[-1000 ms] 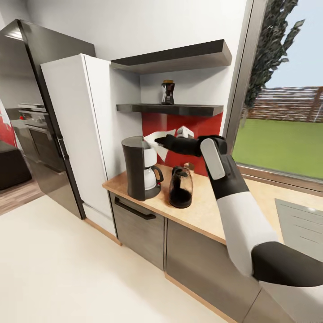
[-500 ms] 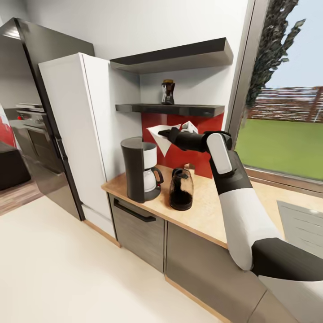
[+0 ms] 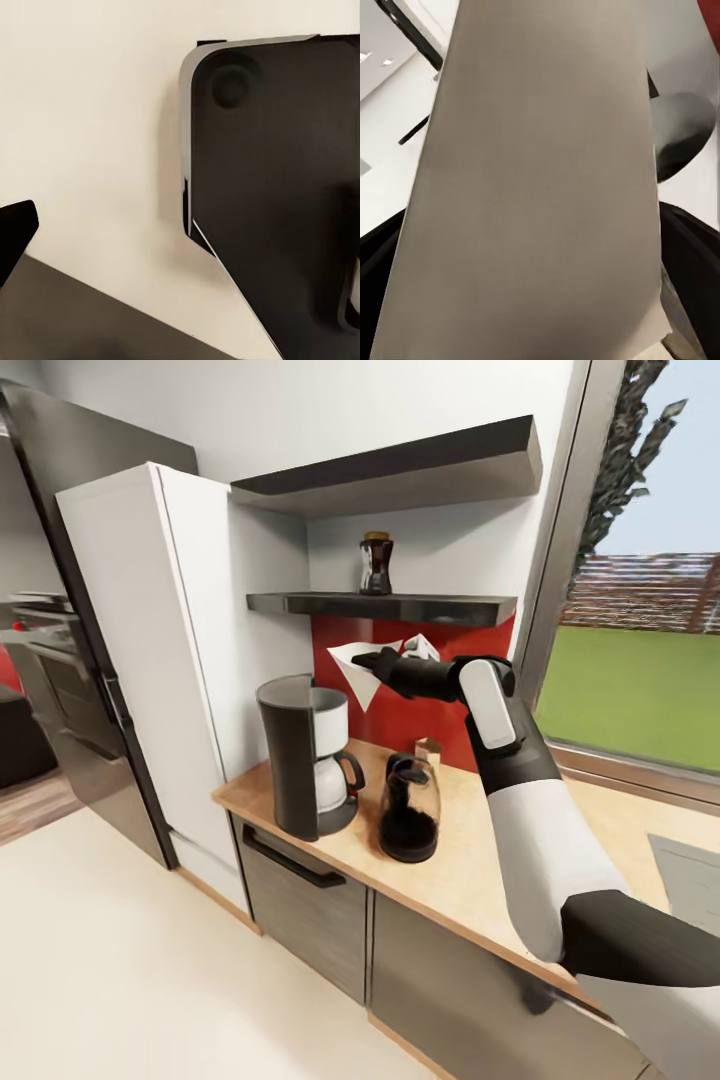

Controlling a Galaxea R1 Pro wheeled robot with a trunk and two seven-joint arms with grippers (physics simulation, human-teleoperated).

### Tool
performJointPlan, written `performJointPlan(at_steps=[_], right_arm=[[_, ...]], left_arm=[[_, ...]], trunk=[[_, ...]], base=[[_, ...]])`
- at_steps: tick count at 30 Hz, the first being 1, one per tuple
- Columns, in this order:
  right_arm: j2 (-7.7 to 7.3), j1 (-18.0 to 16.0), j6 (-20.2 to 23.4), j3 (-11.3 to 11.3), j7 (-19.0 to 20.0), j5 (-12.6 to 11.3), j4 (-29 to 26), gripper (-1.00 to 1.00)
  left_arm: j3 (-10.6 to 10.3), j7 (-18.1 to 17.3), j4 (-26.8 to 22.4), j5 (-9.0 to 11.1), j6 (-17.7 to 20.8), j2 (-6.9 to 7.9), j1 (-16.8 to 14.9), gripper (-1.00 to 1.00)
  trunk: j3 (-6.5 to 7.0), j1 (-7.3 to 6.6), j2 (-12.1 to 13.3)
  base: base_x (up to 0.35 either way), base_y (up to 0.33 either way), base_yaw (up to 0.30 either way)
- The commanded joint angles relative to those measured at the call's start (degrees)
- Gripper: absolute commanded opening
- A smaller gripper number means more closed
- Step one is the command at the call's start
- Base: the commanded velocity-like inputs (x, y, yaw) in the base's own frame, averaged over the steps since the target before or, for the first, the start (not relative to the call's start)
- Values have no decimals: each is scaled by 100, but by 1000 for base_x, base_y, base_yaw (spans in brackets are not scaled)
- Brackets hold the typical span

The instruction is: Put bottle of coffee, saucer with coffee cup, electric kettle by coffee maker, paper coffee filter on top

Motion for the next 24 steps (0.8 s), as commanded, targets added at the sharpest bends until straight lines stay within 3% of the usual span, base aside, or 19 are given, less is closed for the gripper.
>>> performJointPlan(at_steps=[1,5,12,24], right_arm=[[2,-6,18,0,-19,-20,0,-100],[2,-5,18,9,6,-20,4,-100],[2,-5,26,17,453,-12,1,-100],[2,-5,27,19,457,6,7,-100]], left_arm=[[0,-2,-10,-4,-8,1,2,100],[-2,-2,-5,-4,-32,1,2,100],[1,-2,-1,-4,-66,9,10,100],[-5,-2,-1,-2,-62,5,11,100]], trunk=[[-12,7,-11],[-12,7,-11],[-12,7,-11],[11,7,-11]], base=[[302,30,0],[217,50,0],[23,6,0],[10,6,0]])
